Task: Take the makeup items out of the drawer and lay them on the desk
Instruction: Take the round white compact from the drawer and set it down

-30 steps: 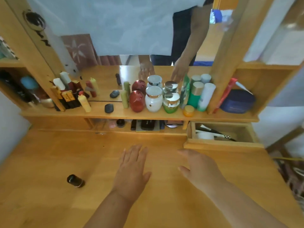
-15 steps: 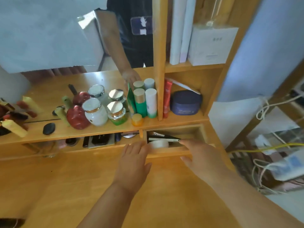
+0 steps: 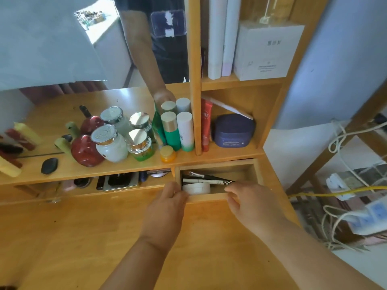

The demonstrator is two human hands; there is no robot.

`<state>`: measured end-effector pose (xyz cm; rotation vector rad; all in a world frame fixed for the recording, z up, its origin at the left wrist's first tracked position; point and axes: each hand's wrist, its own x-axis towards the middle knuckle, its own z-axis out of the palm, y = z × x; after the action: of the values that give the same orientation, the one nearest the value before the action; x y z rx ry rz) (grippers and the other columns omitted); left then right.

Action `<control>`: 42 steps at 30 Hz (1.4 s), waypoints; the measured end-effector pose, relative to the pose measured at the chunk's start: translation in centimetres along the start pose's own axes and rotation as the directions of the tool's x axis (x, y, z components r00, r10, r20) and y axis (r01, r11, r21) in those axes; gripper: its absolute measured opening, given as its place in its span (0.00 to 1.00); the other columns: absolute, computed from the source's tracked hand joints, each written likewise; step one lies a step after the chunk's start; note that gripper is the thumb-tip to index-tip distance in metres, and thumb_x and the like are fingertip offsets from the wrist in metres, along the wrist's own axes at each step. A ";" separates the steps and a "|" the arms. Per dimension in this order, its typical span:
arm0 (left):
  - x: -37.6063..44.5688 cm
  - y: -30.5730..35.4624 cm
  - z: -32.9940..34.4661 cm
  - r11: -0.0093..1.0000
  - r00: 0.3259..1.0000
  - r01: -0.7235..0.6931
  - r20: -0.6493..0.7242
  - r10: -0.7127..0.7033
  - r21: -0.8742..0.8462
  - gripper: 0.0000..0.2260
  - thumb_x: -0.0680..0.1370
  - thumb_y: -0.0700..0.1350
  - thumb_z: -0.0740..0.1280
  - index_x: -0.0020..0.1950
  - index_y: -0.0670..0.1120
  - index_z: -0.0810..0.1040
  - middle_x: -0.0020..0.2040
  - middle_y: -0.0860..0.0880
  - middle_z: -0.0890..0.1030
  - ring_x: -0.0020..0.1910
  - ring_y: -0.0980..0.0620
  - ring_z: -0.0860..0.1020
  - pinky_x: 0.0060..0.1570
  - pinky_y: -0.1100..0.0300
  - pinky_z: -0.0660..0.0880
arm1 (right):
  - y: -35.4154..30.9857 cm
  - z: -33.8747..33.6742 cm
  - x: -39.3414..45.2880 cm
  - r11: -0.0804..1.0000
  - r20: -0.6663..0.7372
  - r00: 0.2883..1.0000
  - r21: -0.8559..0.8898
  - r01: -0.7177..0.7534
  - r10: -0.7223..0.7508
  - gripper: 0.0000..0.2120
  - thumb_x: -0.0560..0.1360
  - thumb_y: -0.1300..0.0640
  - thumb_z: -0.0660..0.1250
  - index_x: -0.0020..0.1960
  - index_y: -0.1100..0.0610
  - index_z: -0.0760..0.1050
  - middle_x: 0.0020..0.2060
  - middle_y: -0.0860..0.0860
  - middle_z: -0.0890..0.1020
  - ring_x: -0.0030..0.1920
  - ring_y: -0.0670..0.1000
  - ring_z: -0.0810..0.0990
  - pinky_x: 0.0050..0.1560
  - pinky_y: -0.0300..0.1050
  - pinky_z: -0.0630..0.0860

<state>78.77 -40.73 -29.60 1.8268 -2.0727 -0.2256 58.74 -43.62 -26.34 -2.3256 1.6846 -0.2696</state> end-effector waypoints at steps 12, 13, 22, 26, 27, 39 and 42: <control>-0.4 -0.6 0.7 0.999 0.998 0.008 -0.055 -0.011 -0.052 0.09 0.68 0.38 0.73 0.44 0.46 0.78 0.43 0.48 0.76 0.36 0.50 0.77 0.26 0.56 0.78 | -4.6 2.8 2.8 0.981 0.051 0.993 0.172 0.093 -0.103 0.21 0.76 0.53 0.61 0.69 0.50 0.65 0.64 0.47 0.73 0.64 0.51 0.69 0.62 0.47 0.68; -0.4 -0.7 0.8 0.999 0.998 0.007 -0.056 -0.010 -0.051 0.08 0.68 0.38 0.73 0.44 0.46 0.78 0.43 0.48 0.76 0.36 0.50 0.77 0.27 0.57 0.78 | -4.6 2.9 2.9 0.984 0.052 0.992 0.144 0.107 -0.116 0.22 0.76 0.53 0.61 0.69 0.50 0.65 0.64 0.47 0.73 0.64 0.51 0.68 0.63 0.47 0.68; -0.1 -0.9 0.8 1.000 1.000 -0.007 -0.017 0.008 0.008 0.13 0.63 0.37 0.77 0.41 0.47 0.77 0.41 0.49 0.76 0.32 0.51 0.77 0.22 0.59 0.75 | -4.8 3.1 3.7 0.986 0.123 0.987 0.145 0.081 -0.099 0.23 0.74 0.51 0.65 0.68 0.51 0.65 0.61 0.49 0.71 0.63 0.51 0.68 0.61 0.48 0.69; -0.1 -1.1 0.8 1.000 1.000 -0.015 -0.001 0.015 0.015 0.13 0.62 0.36 0.77 0.41 0.46 0.76 0.41 0.49 0.75 0.31 0.50 0.76 0.20 0.57 0.75 | -4.4 2.7 3.6 0.985 0.117 0.991 0.167 0.046 -0.066 0.21 0.73 0.52 0.66 0.65 0.50 0.67 0.61 0.48 0.74 0.61 0.51 0.71 0.58 0.48 0.71; -0.1 -1.1 0.8 1.000 1.000 -0.015 0.003 0.015 0.012 0.13 0.62 0.36 0.76 0.41 0.46 0.76 0.41 0.48 0.75 0.31 0.50 0.76 0.20 0.57 0.75 | -4.3 2.6 3.5 0.984 0.108 0.993 0.174 0.037 -0.057 0.21 0.73 0.53 0.67 0.64 0.49 0.68 0.60 0.48 0.75 0.60 0.51 0.72 0.58 0.49 0.71; -0.1 -0.3 0.1 0.996 0.998 0.058 -0.007 -0.058 -0.068 0.09 0.75 0.43 0.65 0.55 0.45 0.74 0.53 0.48 0.73 0.46 0.49 0.76 0.39 0.54 0.77 | -3.6 2.0 4.1 0.958 0.047 0.996 0.280 0.058 -0.074 0.16 0.72 0.56 0.69 0.59 0.50 0.75 0.53 0.46 0.79 0.50 0.47 0.75 0.49 0.39 0.71; -0.3 -0.2 0.2 0.989 0.996 0.071 -0.039 -0.077 -0.129 0.13 0.74 0.42 0.67 0.58 0.46 0.74 0.55 0.49 0.73 0.47 0.50 0.77 0.43 0.56 0.77 | -3.4 2.0 3.4 0.946 -0.029 0.995 0.309 0.095 -0.091 0.15 0.72 0.57 0.68 0.59 0.52 0.75 0.46 0.43 0.75 0.46 0.45 0.74 0.48 0.38 0.71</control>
<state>78.94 -40.52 -29.86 1.8171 -1.9164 -0.3268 63.45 -45.64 -27.21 -2.1729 1.4209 -0.5303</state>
